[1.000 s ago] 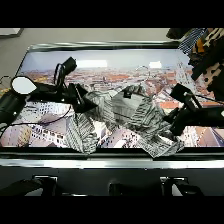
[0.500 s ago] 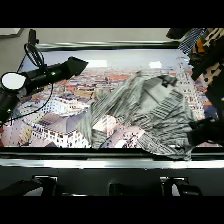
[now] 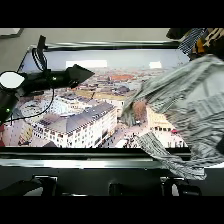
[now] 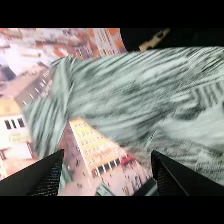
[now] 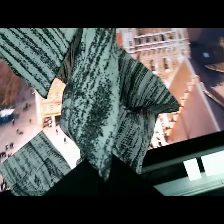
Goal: Fold the clothes and pants, and hang the long-sleeved shirts on hangers.
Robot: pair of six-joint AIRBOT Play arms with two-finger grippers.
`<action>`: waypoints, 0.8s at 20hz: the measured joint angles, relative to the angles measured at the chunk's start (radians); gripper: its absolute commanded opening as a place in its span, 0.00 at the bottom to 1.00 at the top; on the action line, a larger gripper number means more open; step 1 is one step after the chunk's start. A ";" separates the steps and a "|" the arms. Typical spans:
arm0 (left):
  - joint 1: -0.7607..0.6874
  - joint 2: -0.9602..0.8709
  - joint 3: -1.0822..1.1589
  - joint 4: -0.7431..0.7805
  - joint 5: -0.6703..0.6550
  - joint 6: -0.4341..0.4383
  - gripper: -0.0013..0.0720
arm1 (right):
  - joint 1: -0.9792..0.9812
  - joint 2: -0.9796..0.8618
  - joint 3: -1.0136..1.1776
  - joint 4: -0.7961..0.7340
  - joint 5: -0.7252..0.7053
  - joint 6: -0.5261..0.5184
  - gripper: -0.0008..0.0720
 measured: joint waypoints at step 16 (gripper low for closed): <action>-0.009 -0.005 0.000 0.019 -0.143 -0.145 0.84 | -0.045 -0.724 0.756 -0.854 0.045 0.229 0.04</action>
